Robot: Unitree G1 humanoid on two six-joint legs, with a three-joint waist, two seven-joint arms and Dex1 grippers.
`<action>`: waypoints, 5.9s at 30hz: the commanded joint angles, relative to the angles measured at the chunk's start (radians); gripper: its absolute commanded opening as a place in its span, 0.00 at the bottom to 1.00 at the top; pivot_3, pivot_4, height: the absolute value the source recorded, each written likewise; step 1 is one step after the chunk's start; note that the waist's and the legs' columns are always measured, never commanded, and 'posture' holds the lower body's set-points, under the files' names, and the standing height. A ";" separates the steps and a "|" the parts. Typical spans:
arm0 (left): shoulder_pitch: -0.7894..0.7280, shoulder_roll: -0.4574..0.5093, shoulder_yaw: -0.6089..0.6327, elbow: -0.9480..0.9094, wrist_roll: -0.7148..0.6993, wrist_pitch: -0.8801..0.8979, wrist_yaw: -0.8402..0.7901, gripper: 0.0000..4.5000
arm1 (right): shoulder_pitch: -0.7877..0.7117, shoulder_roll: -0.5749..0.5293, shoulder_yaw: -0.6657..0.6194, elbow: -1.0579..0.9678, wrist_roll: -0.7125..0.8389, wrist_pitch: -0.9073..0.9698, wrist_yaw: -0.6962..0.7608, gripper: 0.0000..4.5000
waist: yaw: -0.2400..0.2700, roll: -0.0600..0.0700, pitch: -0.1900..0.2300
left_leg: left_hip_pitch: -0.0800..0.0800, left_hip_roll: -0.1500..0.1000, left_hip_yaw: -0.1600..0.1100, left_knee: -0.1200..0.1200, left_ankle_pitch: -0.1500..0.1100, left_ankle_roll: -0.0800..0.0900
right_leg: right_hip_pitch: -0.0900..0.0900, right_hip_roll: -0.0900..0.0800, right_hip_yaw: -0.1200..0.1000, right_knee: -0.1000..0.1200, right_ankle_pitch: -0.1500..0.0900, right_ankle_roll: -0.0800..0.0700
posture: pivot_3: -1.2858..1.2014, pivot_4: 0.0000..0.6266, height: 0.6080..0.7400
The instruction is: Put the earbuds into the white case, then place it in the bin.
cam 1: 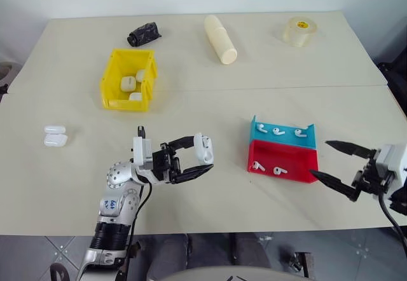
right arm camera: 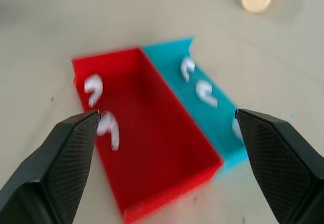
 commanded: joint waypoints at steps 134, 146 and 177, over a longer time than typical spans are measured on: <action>-0.237 -0.128 -0.047 0.098 -0.007 0.073 0.076 0.62 | -0.221 0.542 0.312 -0.474 0.345 0.506 -0.428 0.13 | 0.005 0.002 0.000 | -0.004 -0.002 -0.003 0.005 -0.001 0.000 | -0.003 -0.001 -0.001 0.004 0.001 0.000 | 0.52 0.24 1.00; -0.222 -0.129 -0.052 0.070 -0.023 0.073 0.054 0.62 | -0.191 0.442 0.362 -0.436 0.319 0.497 -0.388 0.49 | 0.006 0.002 0.000 | -0.004 -0.002 -0.003 0.005 -0.001 0.000 | -0.003 -0.001 -0.001 0.003 0.001 0.000 | 0.52 0.24 1.00; -0.286 0.158 -0.218 -0.069 0.310 0.203 0.129 0.62 | -0.492 0.116 0.537 -0.378 0.153 0.670 -0.270 0.00 | 0.008 0.002 0.001 | -0.004 -0.002 -0.003 0.002 -0.001 0.001 | -0.003 -0.001 -0.001 0.001 0.001 0.000 | 0.52 0.24 1.00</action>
